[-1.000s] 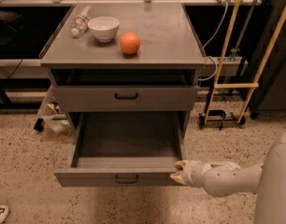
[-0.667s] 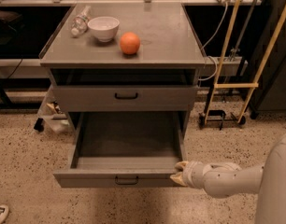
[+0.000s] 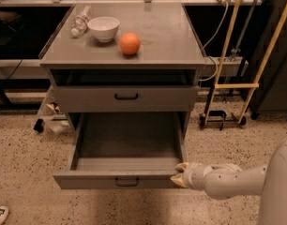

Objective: Open middle drawer

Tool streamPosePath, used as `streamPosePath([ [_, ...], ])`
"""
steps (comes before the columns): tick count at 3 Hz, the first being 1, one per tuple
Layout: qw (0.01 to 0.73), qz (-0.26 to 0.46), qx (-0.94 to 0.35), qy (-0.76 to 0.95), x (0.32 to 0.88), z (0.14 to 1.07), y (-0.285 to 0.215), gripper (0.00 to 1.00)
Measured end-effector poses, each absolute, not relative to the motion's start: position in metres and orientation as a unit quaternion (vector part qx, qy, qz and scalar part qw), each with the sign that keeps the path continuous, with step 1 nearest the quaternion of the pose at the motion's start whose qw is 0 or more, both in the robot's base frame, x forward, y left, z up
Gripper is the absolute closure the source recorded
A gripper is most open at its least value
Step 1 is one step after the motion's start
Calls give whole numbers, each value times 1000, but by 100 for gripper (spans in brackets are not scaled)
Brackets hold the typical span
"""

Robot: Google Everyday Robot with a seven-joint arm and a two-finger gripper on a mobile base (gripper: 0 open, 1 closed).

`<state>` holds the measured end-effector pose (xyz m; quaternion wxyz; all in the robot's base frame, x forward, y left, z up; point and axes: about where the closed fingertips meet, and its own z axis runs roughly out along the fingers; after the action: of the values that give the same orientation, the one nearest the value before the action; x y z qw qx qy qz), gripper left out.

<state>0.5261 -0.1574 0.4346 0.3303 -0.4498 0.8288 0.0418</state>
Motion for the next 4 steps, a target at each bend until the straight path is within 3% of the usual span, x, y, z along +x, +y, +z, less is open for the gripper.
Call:
streamPosePath([
  [4, 328, 51, -455, 826, 506, 433, -153, 100],
])
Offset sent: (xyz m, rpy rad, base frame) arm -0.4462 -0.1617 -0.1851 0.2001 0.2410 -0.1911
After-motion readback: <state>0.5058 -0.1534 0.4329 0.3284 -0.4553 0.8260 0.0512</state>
